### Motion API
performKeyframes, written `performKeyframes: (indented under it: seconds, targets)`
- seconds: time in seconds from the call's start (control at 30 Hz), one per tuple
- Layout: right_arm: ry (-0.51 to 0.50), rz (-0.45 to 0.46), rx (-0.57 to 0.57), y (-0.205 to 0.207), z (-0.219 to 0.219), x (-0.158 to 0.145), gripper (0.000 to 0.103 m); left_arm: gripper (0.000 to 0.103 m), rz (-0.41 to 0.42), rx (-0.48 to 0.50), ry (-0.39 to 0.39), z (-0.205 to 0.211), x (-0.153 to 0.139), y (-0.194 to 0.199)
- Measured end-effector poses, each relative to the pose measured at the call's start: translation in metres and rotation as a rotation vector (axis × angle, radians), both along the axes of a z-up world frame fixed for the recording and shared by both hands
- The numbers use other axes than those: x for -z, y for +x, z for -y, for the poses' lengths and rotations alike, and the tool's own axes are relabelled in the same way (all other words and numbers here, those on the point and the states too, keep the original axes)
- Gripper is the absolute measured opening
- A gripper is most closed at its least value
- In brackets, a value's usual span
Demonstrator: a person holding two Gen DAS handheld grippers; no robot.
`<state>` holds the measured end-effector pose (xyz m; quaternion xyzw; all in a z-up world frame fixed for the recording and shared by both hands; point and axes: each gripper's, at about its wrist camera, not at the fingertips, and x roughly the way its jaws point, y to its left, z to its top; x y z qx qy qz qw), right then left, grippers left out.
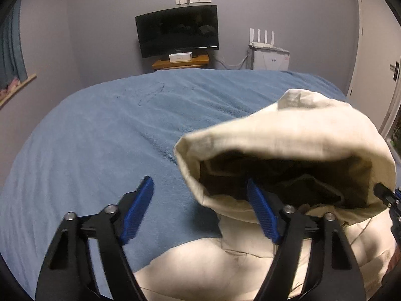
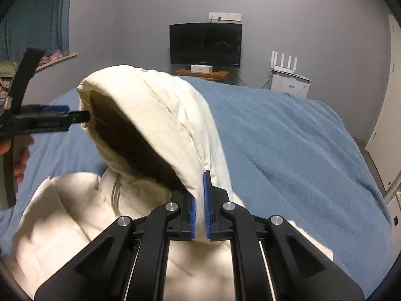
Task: Fold large clothes
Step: 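Grasp the hood rim with the right gripper while the left gripper grasps it too, lifting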
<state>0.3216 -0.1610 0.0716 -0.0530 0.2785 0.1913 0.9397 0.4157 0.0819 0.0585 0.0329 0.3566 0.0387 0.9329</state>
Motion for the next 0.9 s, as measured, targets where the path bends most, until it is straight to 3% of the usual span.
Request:
performKeyframes:
  seconds: [0.03, 0.07, 0.1, 0.13, 0.5, 0.73, 0.9]
  targets:
    - [-0.004, -0.001, -0.004, -0.004, 0.000, 0.001, 0.004, 0.037, -0.010, 0.009, 0.008, 0.002, 0.001, 0.002]
    - [-0.010, 0.000, -0.005, -0.007, 0.000, 0.003, 0.004, 0.026, -0.022, 0.008, 0.022, 0.002, 0.002, 0.002]
    - [-0.010, -0.002, -0.003, -0.012, 0.000, 0.004, 0.004, 0.008, -0.032, -0.003, 0.042, 0.002, 0.004, 0.002]
    - [-0.005, -0.008, 0.001, -0.013, 0.002, 0.005, 0.004, 0.001, -0.038, -0.008, 0.049, 0.000, 0.005, 0.000]
    - [0.065, -0.030, 0.050, -0.037, 0.021, -0.009, 0.004, 0.001, -0.021, 0.063, -0.013, -0.017, -0.014, -0.061]
    - [0.074, -0.005, 0.034, -0.076, 0.030, -0.020, 0.004, 0.001, -0.008, 0.142, -0.052, -0.018, -0.019, -0.131]
    - [0.041, 0.012, -0.007, -0.113, 0.039, -0.010, 0.004, 0.000, -0.024, 0.216, -0.019, -0.010, -0.005, -0.182]
